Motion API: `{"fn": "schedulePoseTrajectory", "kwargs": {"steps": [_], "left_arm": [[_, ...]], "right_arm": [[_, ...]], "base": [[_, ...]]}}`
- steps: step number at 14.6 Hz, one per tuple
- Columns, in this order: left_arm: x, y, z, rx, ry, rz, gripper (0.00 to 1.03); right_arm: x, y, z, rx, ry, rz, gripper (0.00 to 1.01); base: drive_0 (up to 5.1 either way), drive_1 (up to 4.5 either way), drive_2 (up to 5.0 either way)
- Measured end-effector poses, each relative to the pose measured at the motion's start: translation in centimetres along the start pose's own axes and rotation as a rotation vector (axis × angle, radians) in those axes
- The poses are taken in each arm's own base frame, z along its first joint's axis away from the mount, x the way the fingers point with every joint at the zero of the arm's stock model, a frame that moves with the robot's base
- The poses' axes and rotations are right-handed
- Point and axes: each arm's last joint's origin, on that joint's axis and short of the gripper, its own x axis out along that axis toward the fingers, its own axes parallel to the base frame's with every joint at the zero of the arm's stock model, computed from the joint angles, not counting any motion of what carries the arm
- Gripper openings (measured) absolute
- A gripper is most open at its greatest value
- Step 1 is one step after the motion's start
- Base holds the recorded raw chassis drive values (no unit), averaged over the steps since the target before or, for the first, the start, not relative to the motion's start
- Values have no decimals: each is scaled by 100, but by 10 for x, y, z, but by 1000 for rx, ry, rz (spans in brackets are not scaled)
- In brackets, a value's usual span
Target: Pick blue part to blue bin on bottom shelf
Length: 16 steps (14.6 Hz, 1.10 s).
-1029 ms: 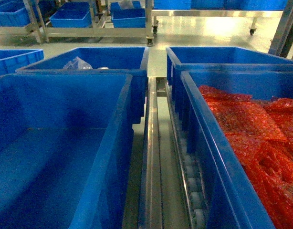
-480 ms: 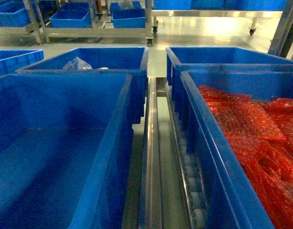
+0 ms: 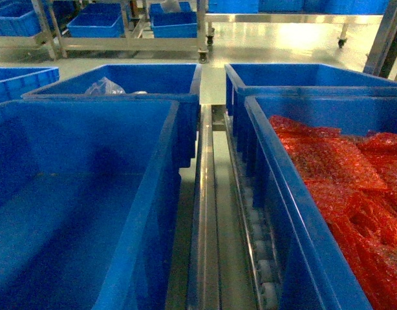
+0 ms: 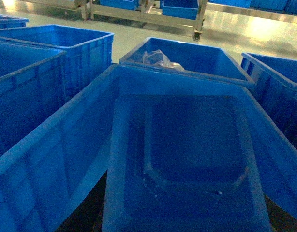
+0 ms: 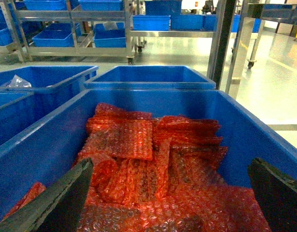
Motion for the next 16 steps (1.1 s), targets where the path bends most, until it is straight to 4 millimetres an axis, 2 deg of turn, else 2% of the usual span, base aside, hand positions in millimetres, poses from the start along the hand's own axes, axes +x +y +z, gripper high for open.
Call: {"fn": "schedulePoseTrajectory", "kwargs": {"steps": [14,16], "left_arm": [[-1,-2,0,31,0,12,43],[16,-6,7,0,25,-58,43]], "right_arm": [[0,0,0,0,1,0,98],[0,0,0,0,1,0,98]], "base": [[0,0,0],[0,0,0]]}}
